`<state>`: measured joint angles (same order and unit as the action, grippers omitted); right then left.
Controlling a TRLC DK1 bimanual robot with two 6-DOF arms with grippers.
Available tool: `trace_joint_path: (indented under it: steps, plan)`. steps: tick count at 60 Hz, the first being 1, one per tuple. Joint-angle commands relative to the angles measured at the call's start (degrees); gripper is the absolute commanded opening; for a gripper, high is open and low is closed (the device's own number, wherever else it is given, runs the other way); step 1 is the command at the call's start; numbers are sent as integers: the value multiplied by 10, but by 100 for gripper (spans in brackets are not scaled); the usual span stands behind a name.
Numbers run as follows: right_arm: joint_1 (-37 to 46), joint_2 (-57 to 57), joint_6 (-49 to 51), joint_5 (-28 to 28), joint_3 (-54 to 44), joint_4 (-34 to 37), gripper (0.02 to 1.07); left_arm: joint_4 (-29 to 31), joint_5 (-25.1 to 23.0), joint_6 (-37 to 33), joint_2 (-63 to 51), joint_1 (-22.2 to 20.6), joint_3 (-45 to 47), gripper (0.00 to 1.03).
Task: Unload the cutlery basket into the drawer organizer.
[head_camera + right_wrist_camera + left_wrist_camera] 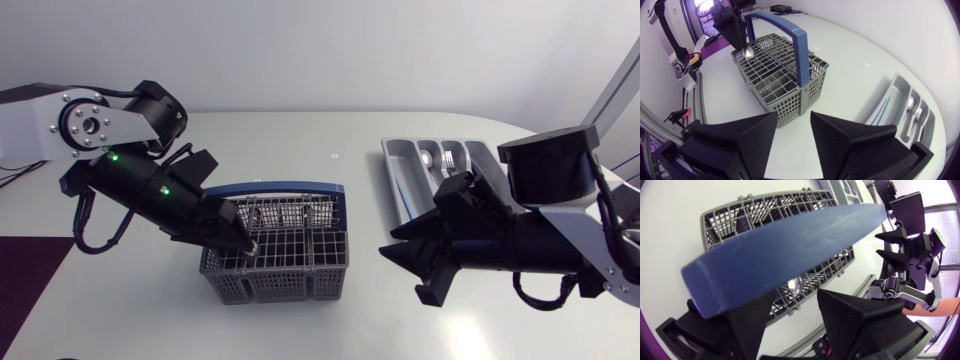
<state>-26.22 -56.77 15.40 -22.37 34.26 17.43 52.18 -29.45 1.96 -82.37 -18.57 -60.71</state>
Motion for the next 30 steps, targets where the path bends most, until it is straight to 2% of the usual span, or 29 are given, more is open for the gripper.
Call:
trace_joint_path:
  steps: [1,6,19,30]
  plan:
    - [-4,10,-12,4,-18,-7,53,-9,6,25,-15,-6,-20,50]
    - [-4,11,-12,4,-20,-7,53,-16,10,31,-21,-10,-20,49]
    - [-4,13,-12,5,-23,-8,53,-24,12,39,-23,-16,-22,28]
    - [-5,14,-12,6,-28,-13,53,-37,12,51,-28,-26,-20,24]
